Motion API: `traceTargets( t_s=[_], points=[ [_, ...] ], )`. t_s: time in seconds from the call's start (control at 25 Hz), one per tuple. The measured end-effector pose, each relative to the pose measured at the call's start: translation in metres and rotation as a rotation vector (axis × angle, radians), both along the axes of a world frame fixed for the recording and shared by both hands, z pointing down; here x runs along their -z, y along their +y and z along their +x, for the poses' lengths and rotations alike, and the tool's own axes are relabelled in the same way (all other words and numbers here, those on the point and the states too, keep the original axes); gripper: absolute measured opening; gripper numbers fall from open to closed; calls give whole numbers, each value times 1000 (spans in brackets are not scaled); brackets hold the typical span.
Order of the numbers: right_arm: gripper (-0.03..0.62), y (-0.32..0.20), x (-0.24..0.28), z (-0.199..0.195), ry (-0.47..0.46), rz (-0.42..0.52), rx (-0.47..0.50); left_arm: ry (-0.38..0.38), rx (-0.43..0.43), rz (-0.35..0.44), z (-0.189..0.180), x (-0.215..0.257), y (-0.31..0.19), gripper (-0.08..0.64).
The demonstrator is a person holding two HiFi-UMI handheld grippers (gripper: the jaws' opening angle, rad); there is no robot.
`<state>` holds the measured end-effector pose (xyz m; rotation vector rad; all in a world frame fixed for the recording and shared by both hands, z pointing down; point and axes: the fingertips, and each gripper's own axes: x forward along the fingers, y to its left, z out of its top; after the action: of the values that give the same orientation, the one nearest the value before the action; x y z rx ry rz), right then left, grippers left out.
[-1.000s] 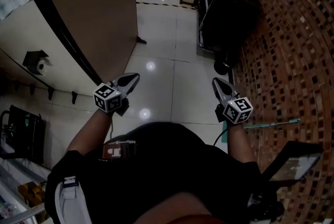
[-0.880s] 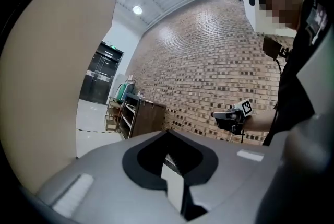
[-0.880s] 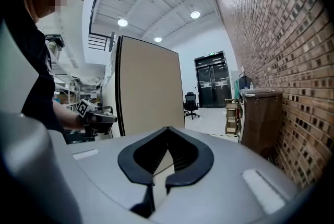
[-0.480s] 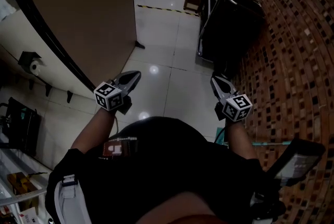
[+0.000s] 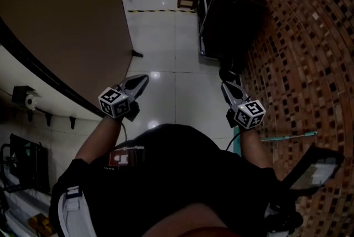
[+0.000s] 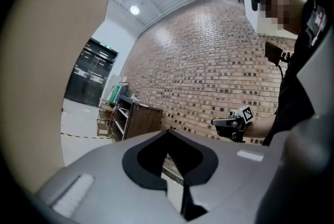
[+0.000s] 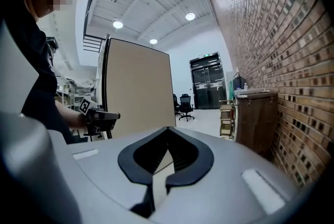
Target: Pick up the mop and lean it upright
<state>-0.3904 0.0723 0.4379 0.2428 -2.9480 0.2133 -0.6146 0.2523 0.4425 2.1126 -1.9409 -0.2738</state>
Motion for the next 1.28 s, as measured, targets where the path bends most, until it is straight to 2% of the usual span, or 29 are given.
traceTargets(
  t_s=[0.16, 0.28, 0.36, 0.44, 0.56, 0.68, 0.84, 0.96, 1.16, 1.28],
  points=[
    [15, 5, -6, 25, -5, -16, -162, -21, -164, -20, 1, -4, -28, -6],
    [14, 1, -12, 52, -4, -26, -282, -72, -290, -17, 8, -11, -59, -6],
    [15, 0, -16, 83, 2, -34, -366, -46, -370, -27, 31, -9, -85, -6],
    [15, 2, -20, 126, 15, -36, -459, -24, -461, -37, 64, -11, -111, -6],
    [15, 1, -21, 198, 19, -27, -589, -65, -594, -26, 123, -17, -153, -6],
    [15, -6, -19, 273, 16, -13, -694, -72, -706, -15, 197, -17, -191, -6],
    [15, -14, -10, 366, 5, 6, -822, -40, -854, 20, 301, 0, -232, -6],
    [14, -15, -4, 427, -6, 22, -935, -83, -965, 29, 370, 4, -258, -6],
    [14, -14, -10, 491, -18, -3, -1092, -93, -1131, 6, 452, -5, -294, -6],
    [15, -18, -19, 516, -15, -24, -1201, -79, -1234, -6, 489, -11, -326, -6]
  ],
)
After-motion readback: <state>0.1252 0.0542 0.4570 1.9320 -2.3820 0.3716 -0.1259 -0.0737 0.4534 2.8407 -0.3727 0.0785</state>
